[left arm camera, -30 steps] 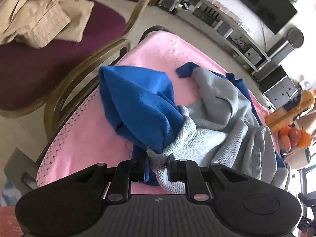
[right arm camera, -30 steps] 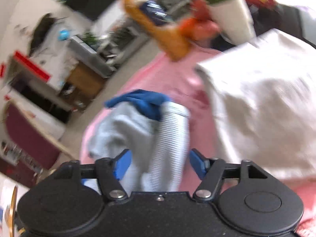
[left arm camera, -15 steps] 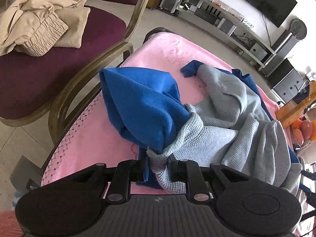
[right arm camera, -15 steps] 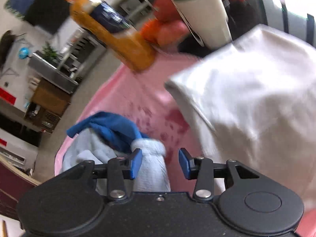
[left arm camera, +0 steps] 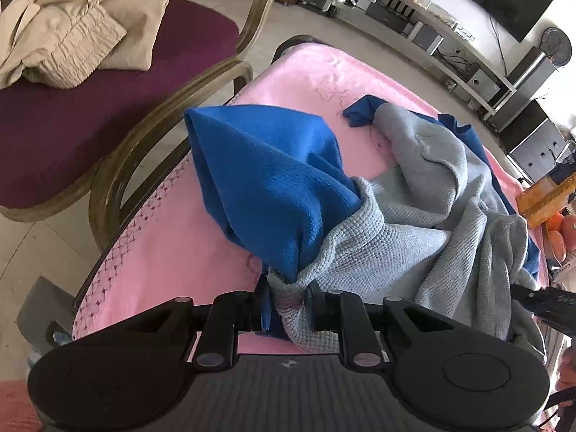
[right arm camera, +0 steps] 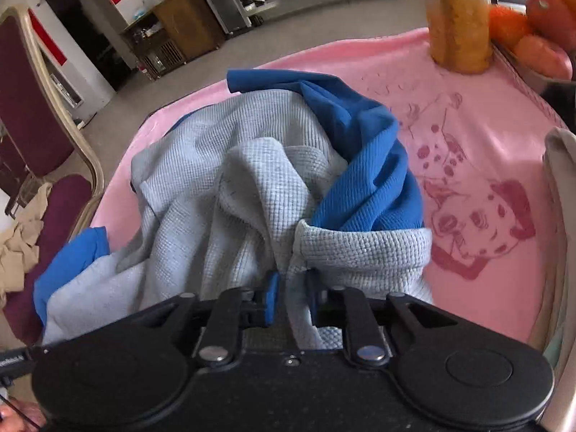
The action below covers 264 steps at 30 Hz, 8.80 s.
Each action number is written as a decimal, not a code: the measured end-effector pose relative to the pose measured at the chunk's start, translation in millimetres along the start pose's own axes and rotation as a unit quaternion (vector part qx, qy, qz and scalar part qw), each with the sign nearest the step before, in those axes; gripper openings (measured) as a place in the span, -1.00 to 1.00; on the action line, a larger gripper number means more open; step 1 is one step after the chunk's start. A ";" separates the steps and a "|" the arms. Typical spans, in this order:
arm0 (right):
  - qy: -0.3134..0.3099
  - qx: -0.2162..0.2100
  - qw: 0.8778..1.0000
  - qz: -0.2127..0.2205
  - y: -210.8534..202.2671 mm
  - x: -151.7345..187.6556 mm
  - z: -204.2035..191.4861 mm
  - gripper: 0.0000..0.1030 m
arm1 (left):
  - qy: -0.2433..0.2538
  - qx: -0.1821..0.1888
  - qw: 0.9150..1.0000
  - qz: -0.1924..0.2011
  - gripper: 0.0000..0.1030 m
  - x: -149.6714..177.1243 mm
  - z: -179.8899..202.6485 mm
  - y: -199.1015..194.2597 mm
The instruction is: Fold clothes
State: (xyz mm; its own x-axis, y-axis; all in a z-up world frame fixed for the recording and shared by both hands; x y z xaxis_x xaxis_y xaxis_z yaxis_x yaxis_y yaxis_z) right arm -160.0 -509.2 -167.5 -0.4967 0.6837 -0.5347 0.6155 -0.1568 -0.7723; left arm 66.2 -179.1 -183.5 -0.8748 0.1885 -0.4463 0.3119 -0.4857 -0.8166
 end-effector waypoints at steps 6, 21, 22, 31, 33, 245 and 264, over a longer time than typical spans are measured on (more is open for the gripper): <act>0.056 -0.035 0.994 0.088 -61.2 3.9 23.5 -0.11 | -0.001 0.000 1.000 -0.004 -0.65 0.0 -0.4 1.0; 0.195 -0.015 0.977 0.086 -73.2 15.7 95.5 -0.37 | 0.009 -0.007 1.000 -0.002 -0.65 0.4 1.6 3.2; 0.180 -0.022 0.980 0.077 -69.0 15.3 89.9 -0.37 | 0.009 -0.009 1.000 -0.003 -0.65 0.3 2.1 3.9; 0.056 0.029 0.998 0.020 -12.8 -4.9 25.8 -0.40 | 0.017 -0.018 1.000 -0.006 -0.64 1.7 2.4 6.3; 0.051 0.025 0.998 0.018 -9.9 -5.4 20.5 -0.39 | 0.018 -0.018 1.000 -0.007 -0.64 1.9 2.4 6.4; 0.246 -0.184 0.944 0.121 -67.5 38.0 85.6 -0.36 | 0.003 0.013 1.000 0.012 -0.86 -1.6 15.2 15.1; 0.316 0.005 0.946 0.071 -61.5 62.1 128.5 -0.37 | 0.002 0.012 1.000 0.009 -0.85 -0.9 14.2 20.5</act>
State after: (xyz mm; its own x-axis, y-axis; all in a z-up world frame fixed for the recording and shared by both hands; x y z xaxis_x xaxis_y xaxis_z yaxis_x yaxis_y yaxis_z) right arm -307.4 -548.7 -197.2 0.0566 0.9446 -0.3233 0.6415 -0.2826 -0.7132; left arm 68.1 -201.4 -194.6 -0.8673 0.1831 -0.4629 0.3189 -0.5097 -0.7990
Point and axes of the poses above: each gripper's, at about its wrist camera, not at the fingertips, and y roughly the way its jaws point, z to its right, x to its underside, the point moved 1 cm from there along y, roughly the way its jaws point, and after that the axes turned 6 degrees about -y, right-handed, at the moved point
